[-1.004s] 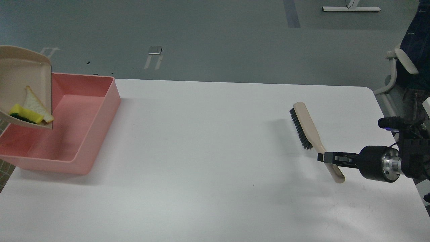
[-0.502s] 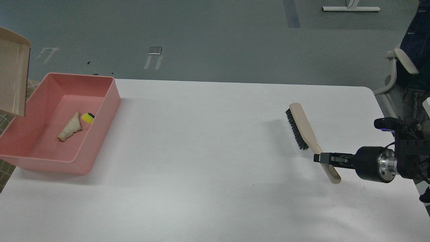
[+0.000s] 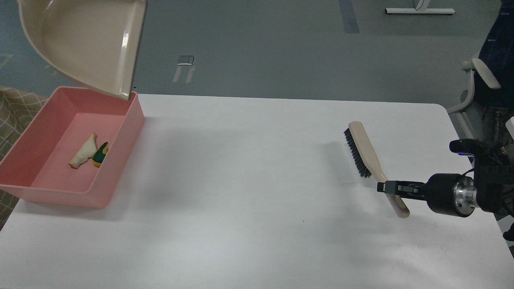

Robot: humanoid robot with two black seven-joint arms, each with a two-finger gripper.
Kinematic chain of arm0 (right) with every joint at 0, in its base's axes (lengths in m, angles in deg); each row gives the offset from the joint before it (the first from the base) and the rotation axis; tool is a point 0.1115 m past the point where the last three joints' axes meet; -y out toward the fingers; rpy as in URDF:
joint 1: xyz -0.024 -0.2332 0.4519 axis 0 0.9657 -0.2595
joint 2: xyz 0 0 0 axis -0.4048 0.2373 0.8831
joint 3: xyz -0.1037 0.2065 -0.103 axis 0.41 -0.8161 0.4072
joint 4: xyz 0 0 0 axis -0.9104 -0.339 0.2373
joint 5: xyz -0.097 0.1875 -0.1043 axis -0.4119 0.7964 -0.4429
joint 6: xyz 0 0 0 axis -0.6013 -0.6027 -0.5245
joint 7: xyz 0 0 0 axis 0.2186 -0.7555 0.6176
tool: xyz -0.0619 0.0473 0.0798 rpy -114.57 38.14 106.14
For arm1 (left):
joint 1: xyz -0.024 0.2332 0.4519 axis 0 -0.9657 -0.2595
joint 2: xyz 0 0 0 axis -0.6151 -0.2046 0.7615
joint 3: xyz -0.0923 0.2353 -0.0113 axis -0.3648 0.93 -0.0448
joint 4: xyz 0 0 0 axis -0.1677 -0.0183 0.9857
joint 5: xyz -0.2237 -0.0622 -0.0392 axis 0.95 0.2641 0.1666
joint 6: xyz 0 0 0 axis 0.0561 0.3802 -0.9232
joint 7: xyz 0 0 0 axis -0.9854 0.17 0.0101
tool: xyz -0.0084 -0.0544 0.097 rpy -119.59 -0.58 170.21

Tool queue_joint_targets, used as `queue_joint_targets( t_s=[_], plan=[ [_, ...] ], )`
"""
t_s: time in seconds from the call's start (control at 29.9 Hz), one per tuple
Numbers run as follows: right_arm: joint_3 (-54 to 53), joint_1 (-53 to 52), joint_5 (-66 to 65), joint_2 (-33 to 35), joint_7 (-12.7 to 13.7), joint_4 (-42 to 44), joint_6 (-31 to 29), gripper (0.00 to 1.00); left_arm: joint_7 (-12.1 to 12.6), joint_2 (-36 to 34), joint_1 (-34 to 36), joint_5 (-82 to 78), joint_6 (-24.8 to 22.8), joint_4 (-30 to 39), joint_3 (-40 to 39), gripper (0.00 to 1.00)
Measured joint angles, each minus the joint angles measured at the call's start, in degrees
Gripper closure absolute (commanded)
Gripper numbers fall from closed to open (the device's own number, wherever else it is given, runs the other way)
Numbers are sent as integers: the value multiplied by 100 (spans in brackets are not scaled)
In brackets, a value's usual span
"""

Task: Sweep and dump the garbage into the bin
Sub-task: 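Lower the dustpan with the left gripper back onto the table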

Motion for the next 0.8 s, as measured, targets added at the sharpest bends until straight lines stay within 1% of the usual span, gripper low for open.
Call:
queue_joint_targets(
  t_s=[0.03,0.07,0.13,0.17,0.27,0.4,0.57,0.67,0.8],
  plan=[
    [0,0,0,7,-2,7,0,98,272,373,223,7,-86,70,103,100],
    [0,0,0,13,-5,13,0,98,494,697,397,6,-141,109,237,100],
    [0,5,0,29,-11,32,0,98,753,1209,622,-29,-149,134,555,100],
    [0,7,0,30,-23,40,0,98,818,1409,676,-62,-122,141,710,100],
    [0,9,1,55,-90,78,0,98,875,1903,719,-294,166,142,1171,100],
    [0,14,0,75,-120,136,0,98,883,2472,725,-668,680,94,1738,100],
    [3,35,0,77,-123,150,0,98,864,3200,722,-1102,1585,-128,2382,100],
    [8,36,0,76,-124,151,0,98,864,3521,715,-1257,2109,-290,2719,100],
    [15,53,0,63,-124,149,0,98,856,3830,644,-1378,2606,-374,3206,100]
  ],
)
